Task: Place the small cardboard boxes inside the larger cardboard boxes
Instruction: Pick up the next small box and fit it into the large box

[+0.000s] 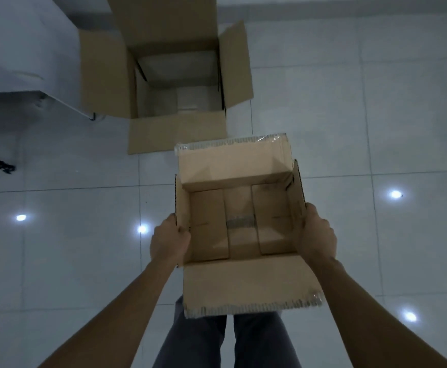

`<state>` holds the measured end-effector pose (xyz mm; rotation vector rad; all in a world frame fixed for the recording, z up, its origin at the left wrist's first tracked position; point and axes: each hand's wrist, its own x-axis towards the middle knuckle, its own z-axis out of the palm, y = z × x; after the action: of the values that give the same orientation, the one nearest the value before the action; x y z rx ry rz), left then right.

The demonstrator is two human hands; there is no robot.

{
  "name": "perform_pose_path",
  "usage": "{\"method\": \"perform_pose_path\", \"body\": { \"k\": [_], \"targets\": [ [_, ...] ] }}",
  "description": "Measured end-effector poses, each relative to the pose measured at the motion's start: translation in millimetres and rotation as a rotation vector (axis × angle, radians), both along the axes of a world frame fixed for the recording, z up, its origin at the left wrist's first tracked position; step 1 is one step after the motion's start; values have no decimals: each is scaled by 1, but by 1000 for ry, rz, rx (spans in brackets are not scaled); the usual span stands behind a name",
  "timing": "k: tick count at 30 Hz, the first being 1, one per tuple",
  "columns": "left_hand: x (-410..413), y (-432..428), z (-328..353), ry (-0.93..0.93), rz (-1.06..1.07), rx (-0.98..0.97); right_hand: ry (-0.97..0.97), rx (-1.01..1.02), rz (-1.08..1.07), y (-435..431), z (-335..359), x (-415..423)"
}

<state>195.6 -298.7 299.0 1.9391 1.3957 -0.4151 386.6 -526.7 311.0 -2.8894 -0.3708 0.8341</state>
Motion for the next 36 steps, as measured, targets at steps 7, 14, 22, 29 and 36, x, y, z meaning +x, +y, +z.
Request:
{"method": "perform_pose_path", "body": {
  "k": [7, 14, 22, 29, 36],
  "targets": [
    [-1, 92, 70, -109, 102, 86, -17, 203, 18, 95, 68, 24],
    [23, 187, 87, -163, 153, 182, -59, 352, 43, 193, 89, 66],
    [106, 286, 56, -147, 227, 144, 20, 335, 17, 299, 51, 138],
    [161, 378, 2, -139, 127, 118, 47, 367, -57, 372, -14, 175],
    [190, 439, -89, -124, 107, 102, 47, 379, -90, 424, -103, 197]
  ]
}}
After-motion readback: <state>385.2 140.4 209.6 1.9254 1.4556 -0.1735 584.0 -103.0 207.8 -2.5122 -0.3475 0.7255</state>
